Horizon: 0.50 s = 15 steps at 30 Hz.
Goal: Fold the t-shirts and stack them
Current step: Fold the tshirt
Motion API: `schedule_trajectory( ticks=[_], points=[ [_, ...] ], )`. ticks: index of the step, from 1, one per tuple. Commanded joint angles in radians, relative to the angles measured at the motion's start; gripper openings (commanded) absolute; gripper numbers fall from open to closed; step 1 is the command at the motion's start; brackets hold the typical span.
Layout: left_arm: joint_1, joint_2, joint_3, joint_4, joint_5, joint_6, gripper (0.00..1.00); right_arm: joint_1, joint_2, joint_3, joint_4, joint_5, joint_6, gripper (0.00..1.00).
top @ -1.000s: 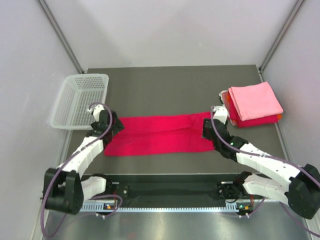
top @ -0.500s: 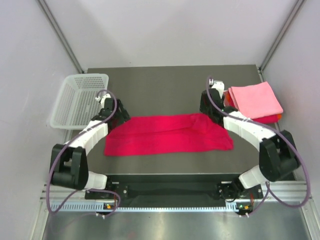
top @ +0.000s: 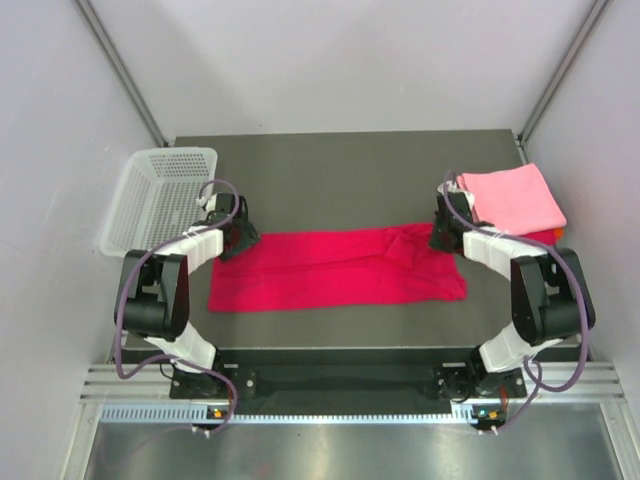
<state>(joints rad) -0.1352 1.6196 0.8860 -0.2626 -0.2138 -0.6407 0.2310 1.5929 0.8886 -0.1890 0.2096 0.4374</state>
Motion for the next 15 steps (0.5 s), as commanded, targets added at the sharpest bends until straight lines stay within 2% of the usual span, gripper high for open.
schedule_trajectory(
  ticks=[1, 7, 8, 9, 10, 15],
  points=[
    [0.006, 0.006, 0.008, -0.006, -0.021, -0.014, 0.73, -0.074, -0.114, -0.101, 0.017, -0.042, 0.023, 0.17],
    [0.008, -0.001, 0.031, -0.03, -0.027, -0.007, 0.72, -0.131, -0.183, -0.158, -0.004, 0.045, 0.069, 0.17],
    [0.006, -0.007, 0.031, -0.032, -0.024, -0.004, 0.72, -0.131, -0.194, -0.157, 0.0, 0.043, 0.064, 0.19],
    [0.006, -0.016, 0.033, -0.035, -0.022, 0.007, 0.72, -0.131, -0.203, -0.157, 0.006, 0.037, 0.055, 0.3],
    [0.006, -0.035, 0.033, -0.033, -0.018, 0.016, 0.72, -0.127, -0.226, -0.154, 0.011, 0.012, 0.04, 0.33],
    [-0.014, -0.13, 0.031, -0.038, 0.05, 0.049, 0.74, -0.082, -0.281, -0.136, 0.037, -0.067, -0.031, 0.41]
  ],
)
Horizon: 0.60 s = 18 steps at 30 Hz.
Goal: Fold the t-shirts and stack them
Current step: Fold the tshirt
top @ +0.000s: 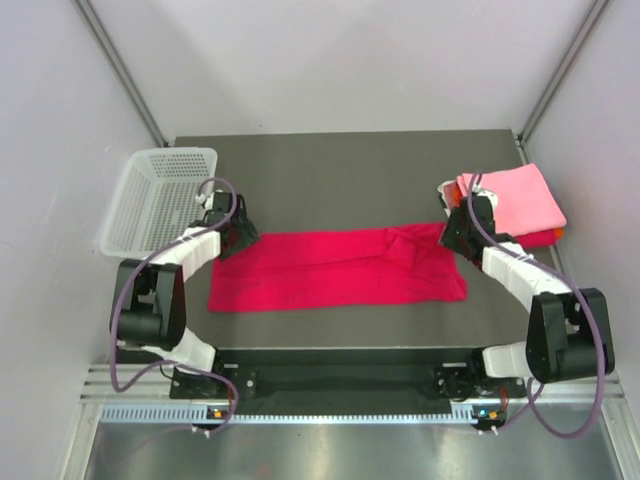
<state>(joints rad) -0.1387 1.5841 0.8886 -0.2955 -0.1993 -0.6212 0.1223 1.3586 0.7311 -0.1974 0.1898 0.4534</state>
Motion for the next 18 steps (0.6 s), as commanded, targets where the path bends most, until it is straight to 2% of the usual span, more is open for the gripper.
schedule_trajectory(
  ticks=[1, 2, 6, 11, 18],
  points=[
    [-0.028, -0.133, 0.027, -0.005, 0.038, 0.031, 0.74, 0.051, -0.046, 0.03, 0.046, -0.079, -0.059, 0.43],
    [-0.039, -0.151, 0.029, -0.004, 0.041, 0.032, 0.75, 0.065, -0.036, 0.054, 0.046, -0.102, -0.067, 0.45],
    [-0.108, -0.203, 0.047, -0.004, 0.07, 0.026, 0.75, 0.132, 0.098, 0.181, -0.022, -0.211, -0.13, 0.44],
    [-0.185, -0.205, 0.062, 0.027, 0.107, 0.054, 0.75, 0.232, 0.235, 0.35, -0.103, -0.161, -0.231, 0.41],
    [-0.197, -0.193, 0.039, 0.067, 0.124, 0.095, 0.76, 0.264, 0.433, 0.525, -0.18, -0.147, -0.297, 0.52]
  ],
)
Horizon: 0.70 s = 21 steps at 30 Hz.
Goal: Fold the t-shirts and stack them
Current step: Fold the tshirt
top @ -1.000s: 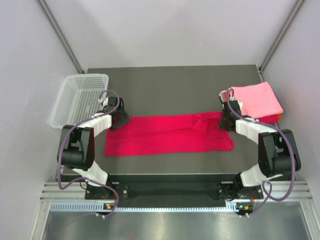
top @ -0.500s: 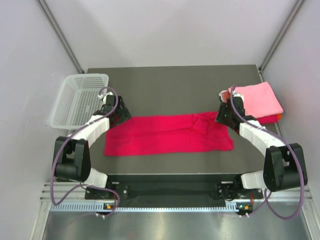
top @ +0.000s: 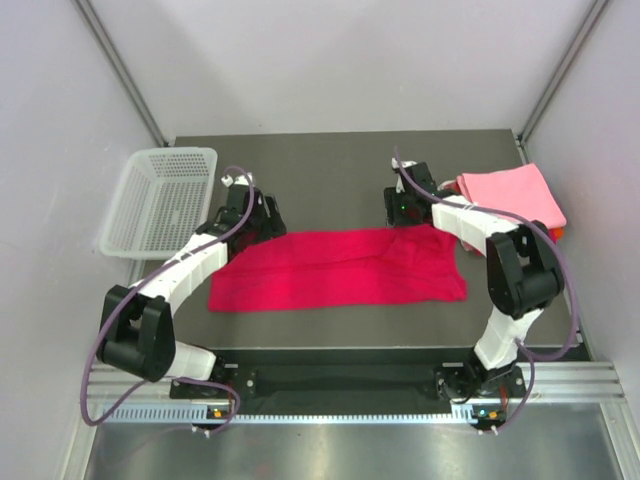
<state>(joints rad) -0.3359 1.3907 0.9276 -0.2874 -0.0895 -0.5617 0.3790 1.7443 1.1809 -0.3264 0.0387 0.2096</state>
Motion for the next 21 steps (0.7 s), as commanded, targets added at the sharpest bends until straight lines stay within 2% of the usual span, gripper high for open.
schedule_trajectory(
  ticks=[1, 7, 8, 10, 11, 13, 17, 21],
  points=[
    [-0.002, 0.002, -0.006, 0.062, 0.014, 0.037, 0.75, 0.011, 0.058, 0.092, -0.054, -0.012, -0.059, 0.52],
    [-0.002, 0.03, -0.013, 0.07, 0.02, 0.055, 0.75, 0.011, 0.09, 0.086, -0.051, -0.085, -0.084, 0.49],
    [-0.002, 0.034, -0.013, 0.071, 0.023, 0.057, 0.75, 0.012, 0.089, 0.083, -0.048, -0.092, -0.084, 0.45],
    [-0.003, 0.036, -0.016, 0.077, 0.033, 0.054, 0.75, 0.012, 0.081, 0.072, -0.048, -0.109, -0.084, 0.29],
    [-0.003, 0.036, -0.016, 0.079, 0.036, 0.054, 0.75, 0.011, 0.075, 0.066, -0.048, -0.112, -0.085, 0.15],
    [-0.008, 0.042, -0.015, 0.088, 0.072, 0.062, 0.75, 0.012, 0.049, 0.048, -0.045, -0.125, -0.082, 0.0],
    [-0.054, 0.074, 0.02, 0.057, 0.085, 0.077, 0.74, 0.0, -0.038, -0.027, -0.01, -0.146, -0.059, 0.0],
    [-0.152, 0.086, 0.031, 0.089, 0.115, 0.066, 0.75, -0.026, -0.164, -0.131, 0.026, -0.171, -0.016, 0.0]
  ],
)
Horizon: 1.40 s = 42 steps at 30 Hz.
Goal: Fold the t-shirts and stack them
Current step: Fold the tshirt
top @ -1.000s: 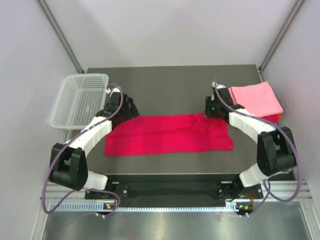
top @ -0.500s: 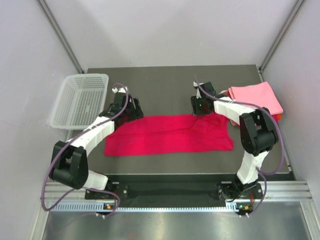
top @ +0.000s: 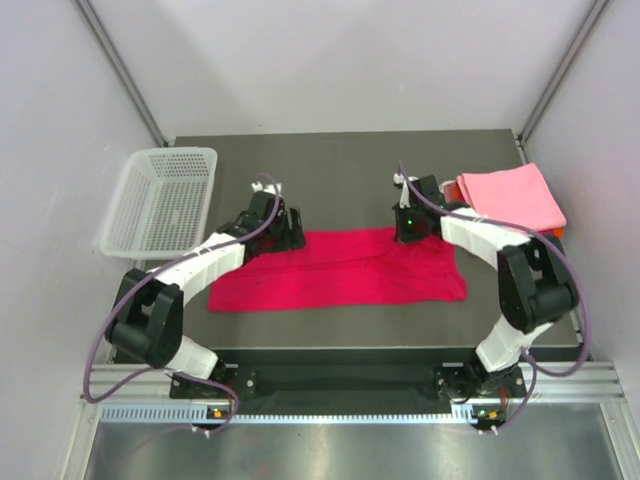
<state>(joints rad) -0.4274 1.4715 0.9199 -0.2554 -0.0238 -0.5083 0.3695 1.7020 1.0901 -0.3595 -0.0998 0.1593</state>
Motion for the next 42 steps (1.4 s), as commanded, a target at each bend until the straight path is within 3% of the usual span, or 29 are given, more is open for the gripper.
schedule_trajectory(
  ticks=[1, 10, 15, 23, 34, 42],
  points=[
    [-0.08, 0.013, 0.052, 0.067, 0.054, 0.013, 0.75, -0.026, -0.142, -0.08, 0.06, -0.029, 0.039, 0.0],
    [-0.283, 0.174, 0.229, 0.114, 0.09, 0.019, 0.78, -0.096, -0.321, -0.258, 0.065, -0.023, 0.066, 0.02],
    [-0.375, 0.277, 0.292, 0.215, 0.163, 0.122, 0.8, -0.13, -0.357, -0.283, 0.079, -0.083, 0.088, 0.05],
    [-0.43, 0.372, 0.356, 0.292, 0.246, 0.29, 0.78, -0.214, -0.357, -0.295, 0.045, -0.147, 0.115, 0.06],
    [-0.481, 0.562, 0.522, 0.301, 0.285, 0.401, 0.73, -0.259, -0.344, -0.329, 0.094, -0.253, 0.149, 0.07],
    [-0.51, 0.613, 0.557, 0.301, 0.237, 0.479, 0.69, -0.291, -0.323, -0.317, 0.1, -0.293, 0.149, 0.08]
  ],
)
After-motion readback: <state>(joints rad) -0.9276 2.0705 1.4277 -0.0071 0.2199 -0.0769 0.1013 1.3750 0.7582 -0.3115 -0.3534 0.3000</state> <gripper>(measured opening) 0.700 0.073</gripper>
